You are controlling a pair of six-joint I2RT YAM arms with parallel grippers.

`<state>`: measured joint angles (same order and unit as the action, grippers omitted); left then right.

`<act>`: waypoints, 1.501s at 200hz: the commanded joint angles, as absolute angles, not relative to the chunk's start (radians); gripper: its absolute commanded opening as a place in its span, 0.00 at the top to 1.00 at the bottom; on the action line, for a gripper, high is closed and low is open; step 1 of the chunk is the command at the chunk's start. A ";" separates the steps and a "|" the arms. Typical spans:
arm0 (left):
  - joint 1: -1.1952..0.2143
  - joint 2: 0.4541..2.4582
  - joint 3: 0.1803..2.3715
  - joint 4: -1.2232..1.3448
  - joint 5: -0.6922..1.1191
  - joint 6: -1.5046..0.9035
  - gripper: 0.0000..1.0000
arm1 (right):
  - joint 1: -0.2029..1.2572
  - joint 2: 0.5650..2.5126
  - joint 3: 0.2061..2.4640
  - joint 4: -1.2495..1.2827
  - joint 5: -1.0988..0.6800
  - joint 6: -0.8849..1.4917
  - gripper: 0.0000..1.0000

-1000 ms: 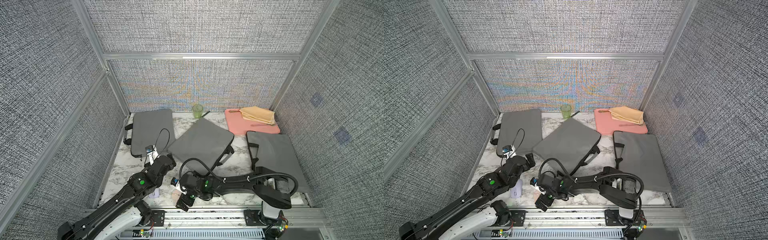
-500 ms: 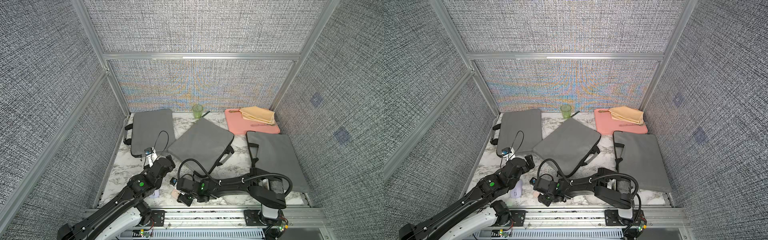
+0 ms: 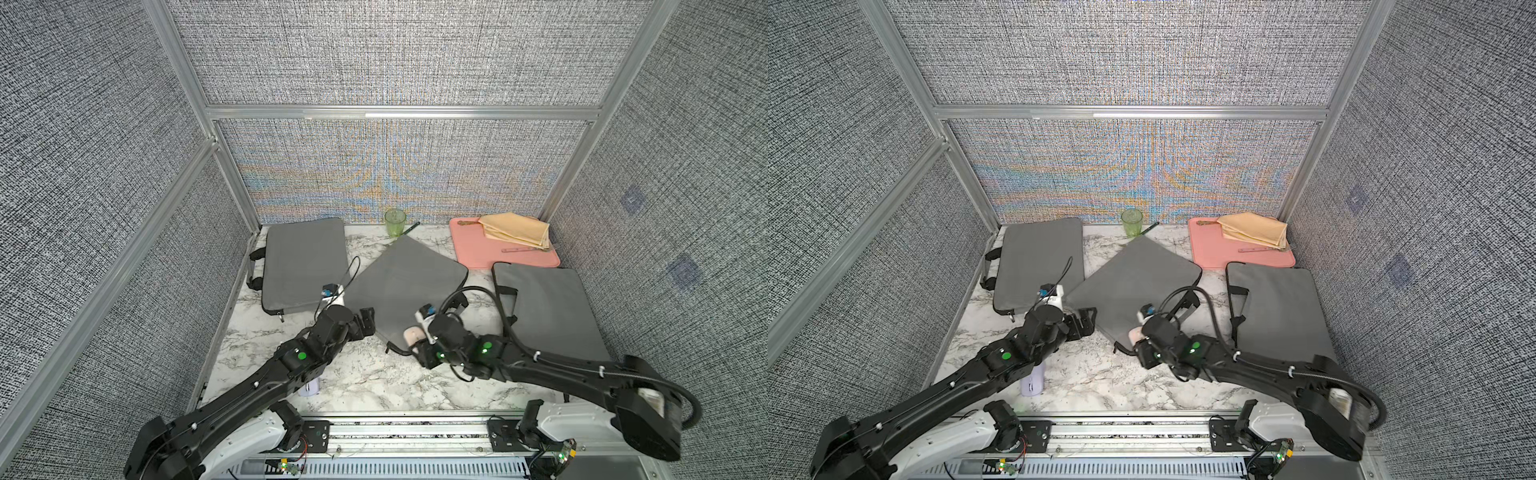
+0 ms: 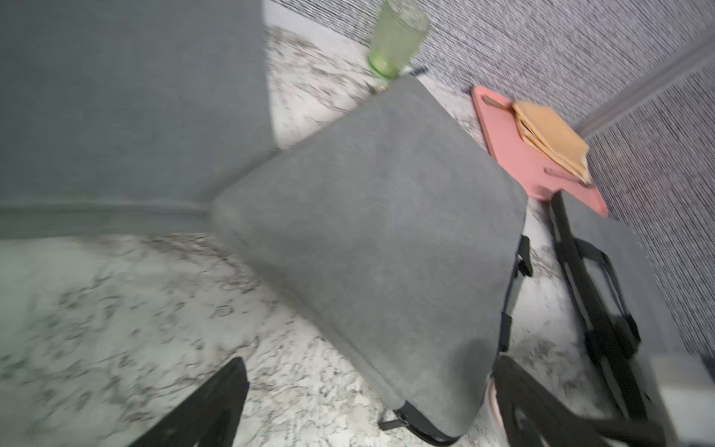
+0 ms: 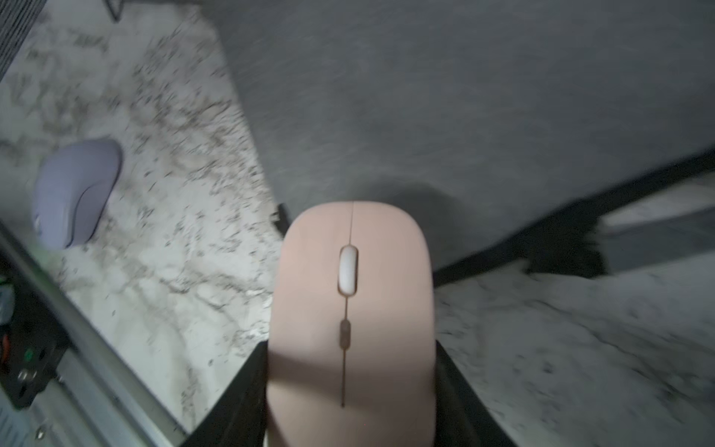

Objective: Put the mouse into the laptop bag
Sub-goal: Pick up the mouse from the center of the board, then open the zippered laptop bag at the center of the board.

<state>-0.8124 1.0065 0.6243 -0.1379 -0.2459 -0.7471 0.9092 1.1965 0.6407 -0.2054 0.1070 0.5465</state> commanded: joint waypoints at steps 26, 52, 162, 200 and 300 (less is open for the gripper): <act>-0.993 1.434 0.947 -0.012 -0.082 -0.520 0.08 | 0.677 0.969 0.574 -0.417 0.195 0.650 0.92; -1.064 1.693 1.183 -0.086 -0.033 -0.451 0.13 | 0.530 0.859 0.589 -0.557 0.217 0.652 0.95; -1.101 2.362 1.957 -0.636 -0.175 -0.333 0.22 | 0.005 0.675 0.567 -0.670 0.104 0.583 0.95; -1.101 2.509 2.148 -0.774 -0.240 -0.335 0.25 | -0.035 0.683 0.522 -0.625 0.048 0.571 0.97; -1.100 2.603 2.230 -0.866 -0.143 -0.323 0.53 | -0.039 0.676 0.516 -0.614 0.020 0.561 0.98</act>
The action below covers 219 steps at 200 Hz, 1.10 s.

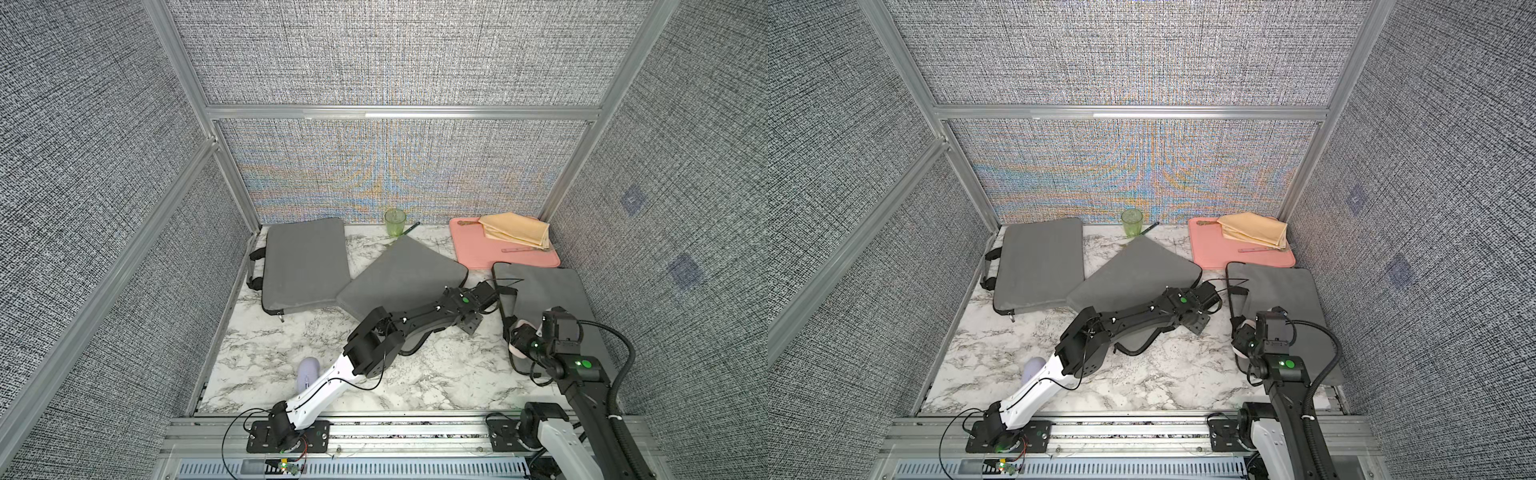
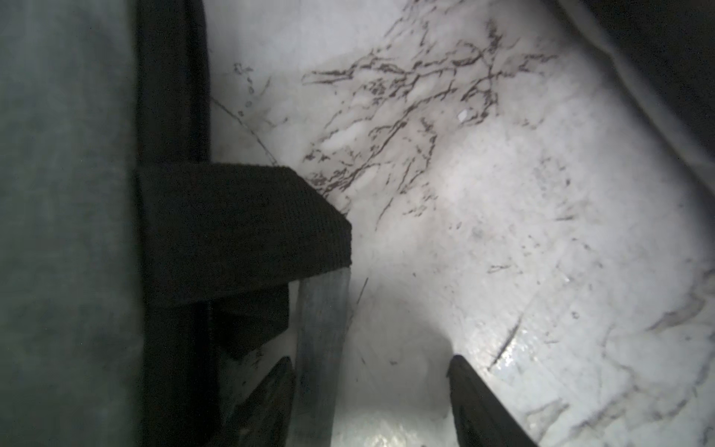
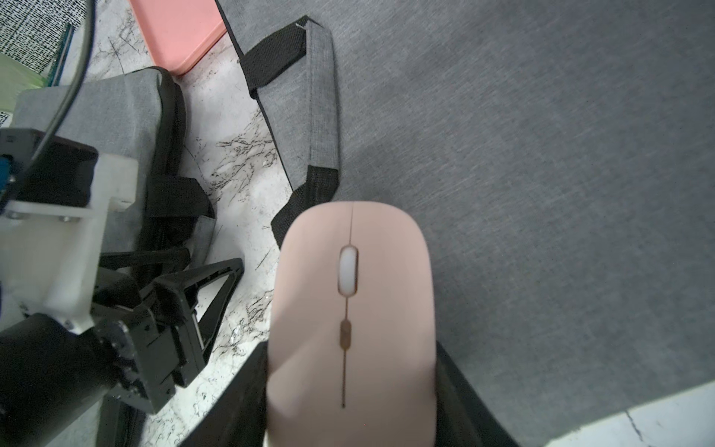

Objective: Put the mouse into the laptop bag
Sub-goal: Open the zippered laptop bag at the center of the board.

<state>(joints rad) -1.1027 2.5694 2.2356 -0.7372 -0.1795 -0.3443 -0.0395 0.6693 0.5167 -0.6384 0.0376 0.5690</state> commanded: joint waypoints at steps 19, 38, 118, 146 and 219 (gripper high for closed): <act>-1.100 2.604 2.235 -0.878 -0.112 -0.324 0.65 | -0.040 0.682 0.515 -0.611 0.015 0.561 0.98; -1.099 2.609 2.235 -0.879 -0.102 -0.325 0.79 | -0.041 0.677 0.514 -0.610 0.012 0.560 0.98; -1.031 2.396 2.312 -0.922 -0.096 -0.364 1.00 | -0.037 0.697 0.471 -0.481 -0.149 0.570 0.98; -0.996 2.222 2.188 -0.746 -0.079 -0.370 1.00 | 0.011 0.818 0.499 -0.405 -0.207 0.587 0.98; -0.935 2.125 2.080 -0.634 0.024 -0.425 1.00 | 0.168 1.338 0.680 -0.045 -0.278 0.681 1.00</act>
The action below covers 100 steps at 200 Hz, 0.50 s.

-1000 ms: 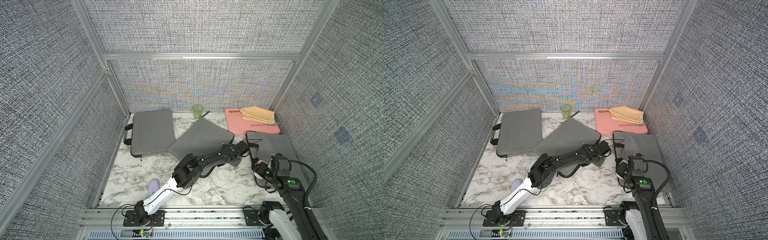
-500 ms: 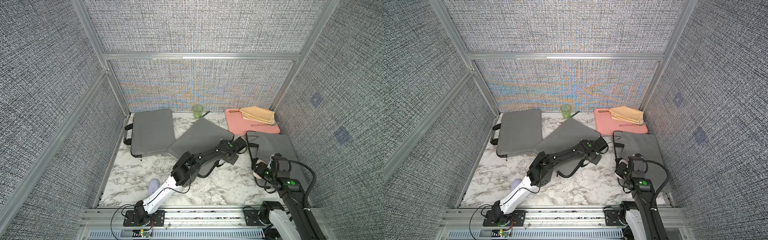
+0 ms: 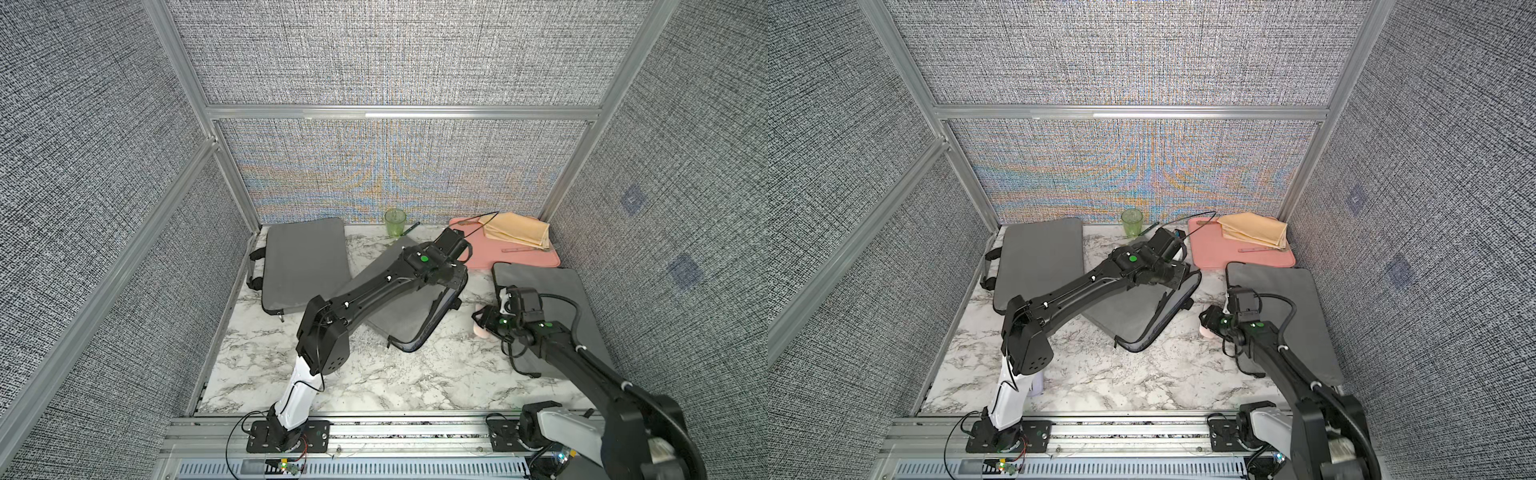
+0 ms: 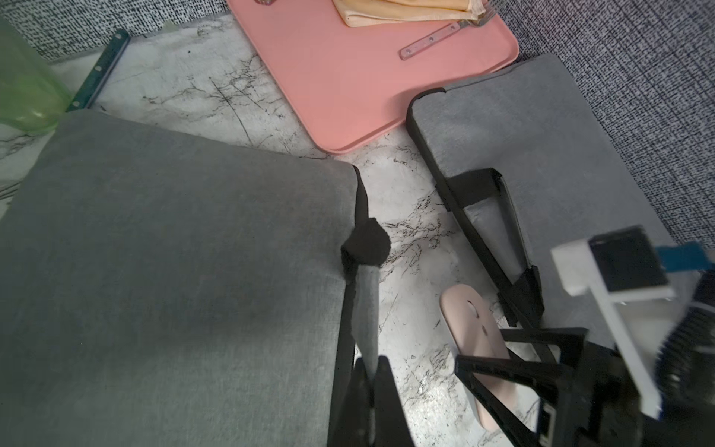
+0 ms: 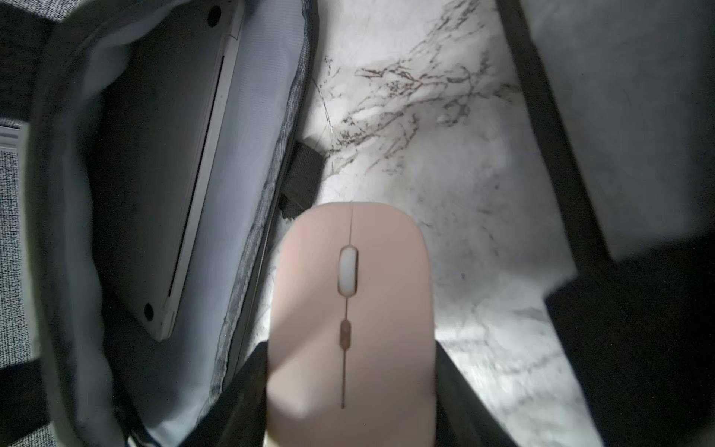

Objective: Put the mouse into the laptop bag
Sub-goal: Open the zippered laptop bag at the center of the board, then place the mouse in the zippered laptop bag.

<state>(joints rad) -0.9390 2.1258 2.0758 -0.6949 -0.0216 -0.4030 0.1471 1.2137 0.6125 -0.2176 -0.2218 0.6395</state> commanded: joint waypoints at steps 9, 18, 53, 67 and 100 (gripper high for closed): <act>-0.931 2.129 2.080 -0.629 0.032 -0.427 1.00 | 0.180 1.406 0.721 -0.026 -0.278 0.687 1.00; -0.929 2.132 2.084 -0.627 0.040 -0.430 1.00 | 0.189 1.467 0.762 -0.010 -0.280 0.694 1.00; -0.916 2.155 2.133 -0.651 0.039 -0.435 1.00 | 0.188 1.670 0.924 -0.014 -0.268 0.702 1.00; -0.913 2.166 2.157 -0.661 0.053 -0.433 1.00 | 0.180 1.744 0.986 -0.026 -0.273 0.714 1.00; -0.909 2.168 2.165 -0.653 0.078 -0.419 1.00 | 0.178 1.880 1.102 0.030 -0.332 0.763 1.00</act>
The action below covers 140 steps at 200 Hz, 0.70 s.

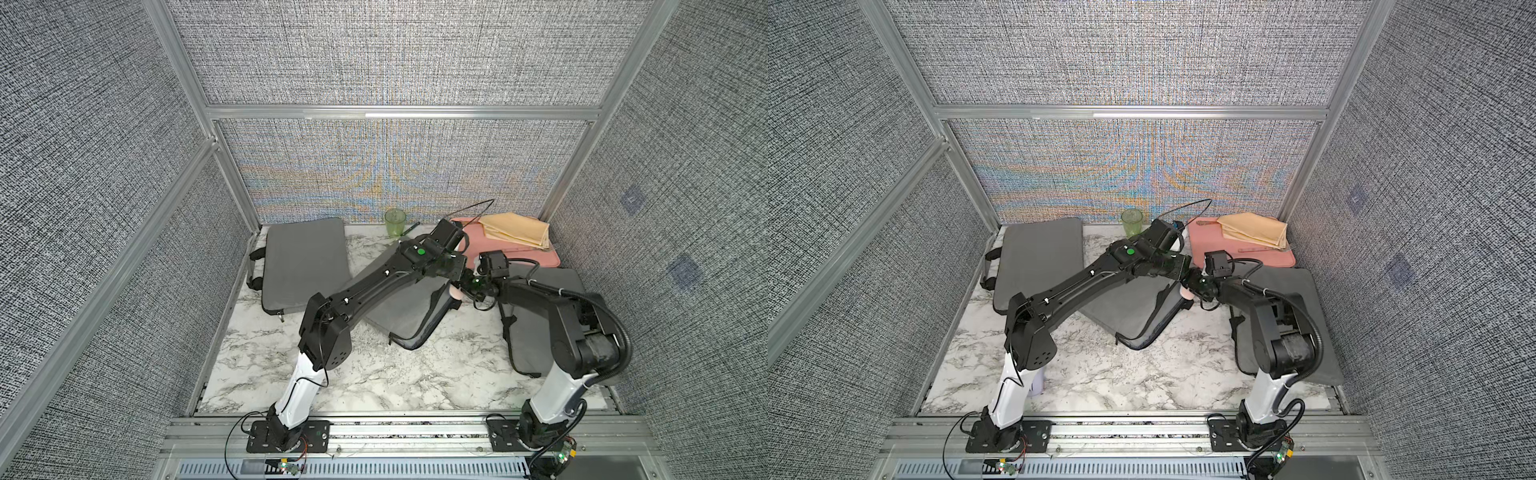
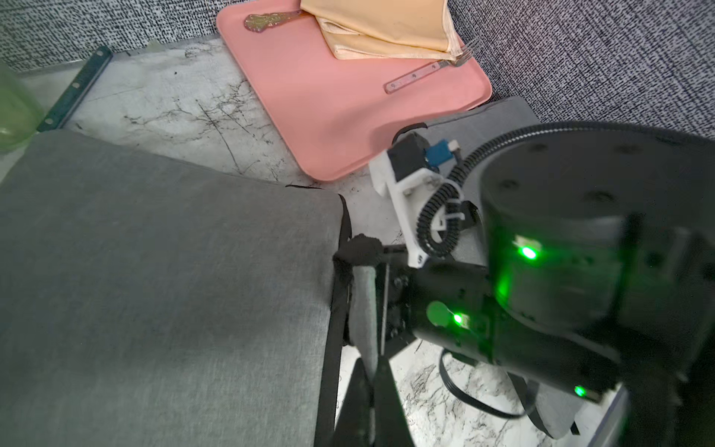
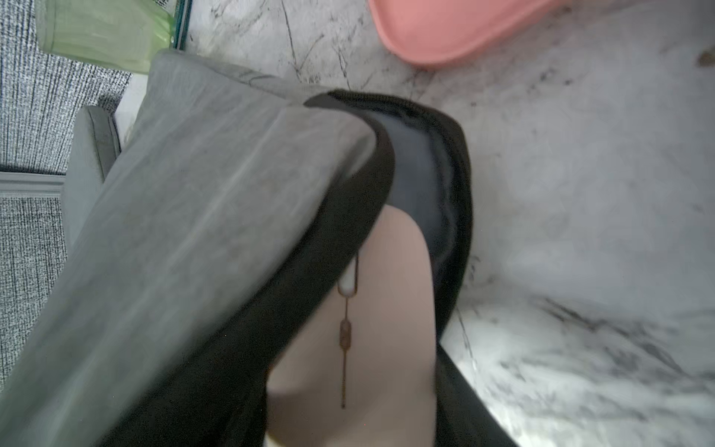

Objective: Put the mouse into the laptop bag
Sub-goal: Place the mouse in the zippered laptop bag.

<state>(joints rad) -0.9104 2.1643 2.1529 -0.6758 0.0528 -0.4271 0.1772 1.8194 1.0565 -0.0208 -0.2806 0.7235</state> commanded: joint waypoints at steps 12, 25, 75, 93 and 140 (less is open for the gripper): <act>-0.907 2.165 2.165 -0.656 0.082 -0.419 1.00 | 0.180 1.906 1.131 0.035 -0.338 0.776 0.98; -0.905 2.161 2.163 -0.656 0.087 -0.420 1.00 | 0.181 1.920 1.157 0.025 -0.333 0.782 0.87; -0.903 2.144 2.129 -0.638 0.100 -0.425 1.00 | 0.179 1.831 1.126 0.036 -0.325 0.777 0.48; -0.902 2.136 2.107 -0.626 0.103 -0.428 1.00 | 0.180 1.804 1.091 0.039 -0.321 0.774 0.34; -0.896 2.126 2.070 -0.591 0.141 -0.440 1.00 | 0.178 1.816 1.064 0.085 -0.364 0.769 0.34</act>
